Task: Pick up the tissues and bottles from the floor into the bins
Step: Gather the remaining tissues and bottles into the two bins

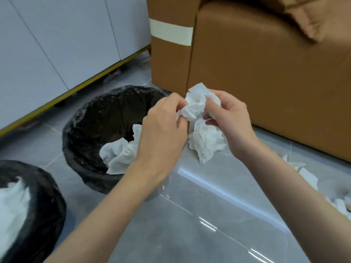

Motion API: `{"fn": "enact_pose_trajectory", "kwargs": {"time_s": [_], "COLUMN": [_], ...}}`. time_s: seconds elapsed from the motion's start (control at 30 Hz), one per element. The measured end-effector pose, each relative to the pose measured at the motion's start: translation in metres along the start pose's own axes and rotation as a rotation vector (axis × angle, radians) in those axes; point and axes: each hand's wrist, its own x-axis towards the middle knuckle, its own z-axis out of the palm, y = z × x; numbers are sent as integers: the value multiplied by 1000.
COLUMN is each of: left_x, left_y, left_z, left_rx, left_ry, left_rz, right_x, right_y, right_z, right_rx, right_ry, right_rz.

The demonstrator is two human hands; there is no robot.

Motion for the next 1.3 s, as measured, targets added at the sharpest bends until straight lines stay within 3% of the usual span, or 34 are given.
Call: {"fn": "enact_pose_trajectory", "kwargs": {"time_s": [0.1, 0.2, 0.3, 0.37, 0.47, 0.57, 0.73, 0.83, 1.0, 1.2, 1.3], "left_x": [4, 3, 3, 3, 9, 26, 21, 23, 32, 6, -25], "left_y": [-36, -63, -77, -77, -71, -82, -118, -125, -108, -66, -43], "left_z": [-25, -43, -55, -57, -46, -13, 48, 49, 37, -13, -33], "left_rx": [209, 470, 550, 534, 424, 394, 556, 634, 549, 319, 206], "left_ry": [-23, -262, -432, -436, -426, -540, -1071, -1249, -1222, -660, -623], "left_rz": [-119, -292, -389, -376, -262, -163, -172, -225, -247, -186, -173], "right_x": [8, 8, 7, 9, 12, 9, 1, -1, -10, -22, -33], "right_y": [-15, -21, -15, -5, 7, 17, 35, 41, 42, 41, 35], "right_z": [39, 65, 78, 77, 63, 48, 43, 45, 43, 32, 26], "right_rx": [-221, -529, -675, -753, -809, -871, -506, -239, -64, 36, 67], "right_ry": [-128, -269, -222, -154, -96, -110, -180, -142, -70, -26, -74], "right_rz": [-138, -221, -344, -387, -294, -208, 1, 163, 238, 303, 270]}}
